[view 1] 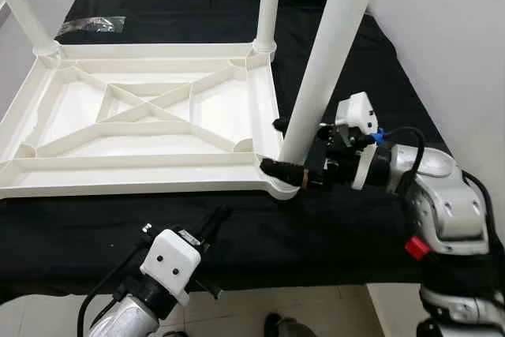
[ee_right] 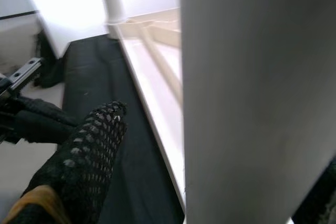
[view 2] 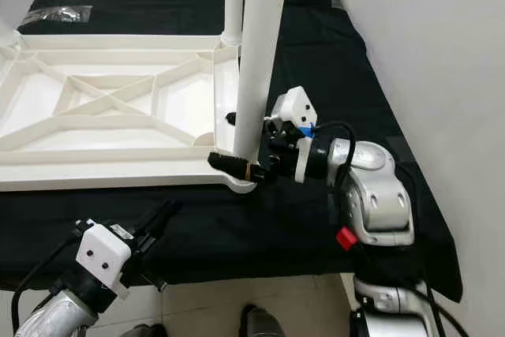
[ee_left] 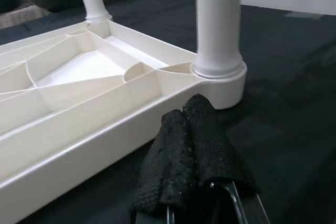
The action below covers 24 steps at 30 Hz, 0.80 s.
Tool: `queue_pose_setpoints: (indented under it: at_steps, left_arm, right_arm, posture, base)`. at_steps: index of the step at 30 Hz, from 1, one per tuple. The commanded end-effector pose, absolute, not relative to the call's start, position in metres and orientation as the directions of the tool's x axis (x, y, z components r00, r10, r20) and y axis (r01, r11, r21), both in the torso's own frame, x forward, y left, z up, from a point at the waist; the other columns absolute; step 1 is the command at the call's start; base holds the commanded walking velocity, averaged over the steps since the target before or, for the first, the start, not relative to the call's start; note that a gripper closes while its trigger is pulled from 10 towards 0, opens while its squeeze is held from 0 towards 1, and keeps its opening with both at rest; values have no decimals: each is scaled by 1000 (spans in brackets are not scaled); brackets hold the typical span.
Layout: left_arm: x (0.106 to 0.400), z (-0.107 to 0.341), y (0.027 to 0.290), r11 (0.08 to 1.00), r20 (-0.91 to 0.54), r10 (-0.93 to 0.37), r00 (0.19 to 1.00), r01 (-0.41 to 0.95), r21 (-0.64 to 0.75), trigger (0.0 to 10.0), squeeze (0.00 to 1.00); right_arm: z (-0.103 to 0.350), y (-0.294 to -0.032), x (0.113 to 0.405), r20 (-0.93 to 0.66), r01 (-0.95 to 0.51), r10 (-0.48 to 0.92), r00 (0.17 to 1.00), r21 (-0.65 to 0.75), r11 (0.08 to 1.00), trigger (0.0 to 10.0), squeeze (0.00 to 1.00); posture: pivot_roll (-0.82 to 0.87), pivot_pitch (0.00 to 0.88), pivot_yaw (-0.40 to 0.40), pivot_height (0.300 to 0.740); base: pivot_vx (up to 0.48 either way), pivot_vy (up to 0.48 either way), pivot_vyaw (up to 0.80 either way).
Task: Building children table
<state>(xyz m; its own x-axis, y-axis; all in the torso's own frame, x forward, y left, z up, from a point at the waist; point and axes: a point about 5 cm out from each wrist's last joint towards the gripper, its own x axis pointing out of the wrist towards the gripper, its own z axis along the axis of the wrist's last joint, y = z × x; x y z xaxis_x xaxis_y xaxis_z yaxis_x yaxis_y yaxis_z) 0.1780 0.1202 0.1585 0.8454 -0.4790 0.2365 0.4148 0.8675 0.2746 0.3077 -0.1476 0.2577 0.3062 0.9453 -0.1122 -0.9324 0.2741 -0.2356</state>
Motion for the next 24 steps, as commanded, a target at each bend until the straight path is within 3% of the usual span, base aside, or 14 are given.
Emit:
queue_pose_setpoints:
  at_steps: [1, 6, 7, 11, 12, 16, 23, 24]
  left_arm:
    - [173, 157, 120, 862, 213, -486, 848, 425, 276, 10000, 0]
    - [169, 158, 121, 862, 205, -483, 851, 423, 279, 10000, 0]
    - [168, 158, 121, 863, 203, -482, 852, 421, 280, 10000, 0]
    - [168, 158, 121, 863, 202, -481, 853, 420, 280, 10000, 0]
    - [167, 158, 122, 863, 200, -480, 854, 419, 281, 10000, 0]
    - [167, 158, 122, 863, 197, -481, 854, 421, 279, 10000, 0]
    - [167, 158, 122, 863, 196, -482, 854, 423, 277, 10000, 0]
    - [168, 157, 122, 863, 196, -481, 855, 422, 276, 10000, 0]
  right_arm:
    - [265, -144, 315, -136, -945, 967, 216, -278, 172, 10000, 0]
    - [278, -145, 323, -160, -950, 979, 125, -303, 72, 10000, 0]
    - [279, -147, 325, -174, -952, 979, 104, -301, 48, 3882, 0]
    - [279, -149, 325, -183, -954, 979, 92, -299, 33, 3882, 0]
    - [278, -152, 324, -204, -960, 978, 53, -279, -6, 0, 0]
    - [271, -165, 313, -231, -974, 973, 9, -222, -44, 0, 0]
    - [260, -171, 306, -208, -979, 977, 52, -202, 9, 0, 0]
    - [248, -167, 303, -151, -980, 977, 149, -156, 125, 0, 0]
  posture:
    - [117, 290, -38, 740]
    - [134, 297, -39, 740]
    - [136, 298, -40, 740]
    - [136, 298, -40, 740]
    - [136, 300, -39, 740]
    - [124, 303, -36, 740]
    - [109, 299, -41, 740]
    - [92, 295, -51, 740]
  base:
    - [0, 0, 0]
    - [0, 0, 0]
    - [0, 0, 0]
    - [0, 0, 0]
    - [0, 0, 0]
    - [0, 0, 0]
    - [0, 0, 0]
    - [0, 0, 0]
